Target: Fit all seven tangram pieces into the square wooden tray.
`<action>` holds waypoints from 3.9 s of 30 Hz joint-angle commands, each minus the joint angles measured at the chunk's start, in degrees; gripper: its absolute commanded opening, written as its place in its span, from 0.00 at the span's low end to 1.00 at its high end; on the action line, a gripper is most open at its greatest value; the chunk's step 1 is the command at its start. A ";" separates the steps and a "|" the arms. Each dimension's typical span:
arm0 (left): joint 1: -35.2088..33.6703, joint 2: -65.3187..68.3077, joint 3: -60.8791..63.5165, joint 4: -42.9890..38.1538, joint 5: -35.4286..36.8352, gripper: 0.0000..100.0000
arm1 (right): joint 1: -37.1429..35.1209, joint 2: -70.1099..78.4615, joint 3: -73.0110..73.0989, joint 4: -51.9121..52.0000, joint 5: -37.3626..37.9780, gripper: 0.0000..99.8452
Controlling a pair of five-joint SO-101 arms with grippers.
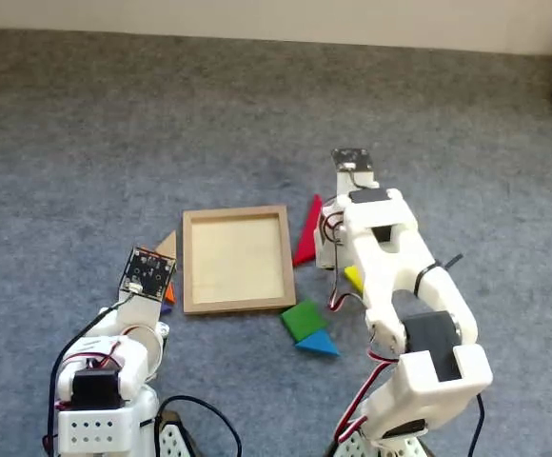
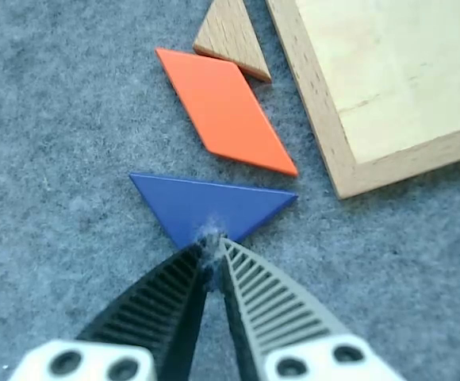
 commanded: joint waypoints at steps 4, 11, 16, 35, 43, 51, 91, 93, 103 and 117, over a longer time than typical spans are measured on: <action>-0.57 -0.22 1.19 0.26 0.26 0.01 | 2.59 -0.84 -2.77 0.75 -0.62 0.39; -0.57 -0.22 1.19 0.26 0.26 0.01 | 2.24 -0.84 -2.77 4.26 -0.53 0.39; -0.57 -0.22 1.19 0.26 0.26 0.01 | 2.24 -0.75 -1.71 3.91 -0.53 0.39; -0.57 -0.22 1.19 0.26 0.26 0.01 | 2.24 4.35 -1.71 1.89 -0.62 0.39; -0.57 -0.22 1.19 0.26 0.26 0.01 | 2.51 5.85 -3.12 3.91 -0.70 0.39; -0.57 -0.22 1.19 0.26 0.26 0.01 | 2.51 5.85 -3.21 3.47 -0.53 0.35; -0.57 -0.22 1.19 0.26 0.26 0.01 | -8.48 -31.34 11.65 -2.33 7.47 0.16; -0.57 -0.22 1.19 0.26 0.26 0.01 | -11.03 -31.34 11.65 -3.47 7.47 0.16; -0.57 -0.22 1.19 0.26 0.26 0.01 | -19.82 -31.34 12.00 -19.65 7.47 0.16; -0.57 -0.22 1.19 0.26 0.26 0.01 | -23.25 -22.37 22.46 -39.08 1.85 0.16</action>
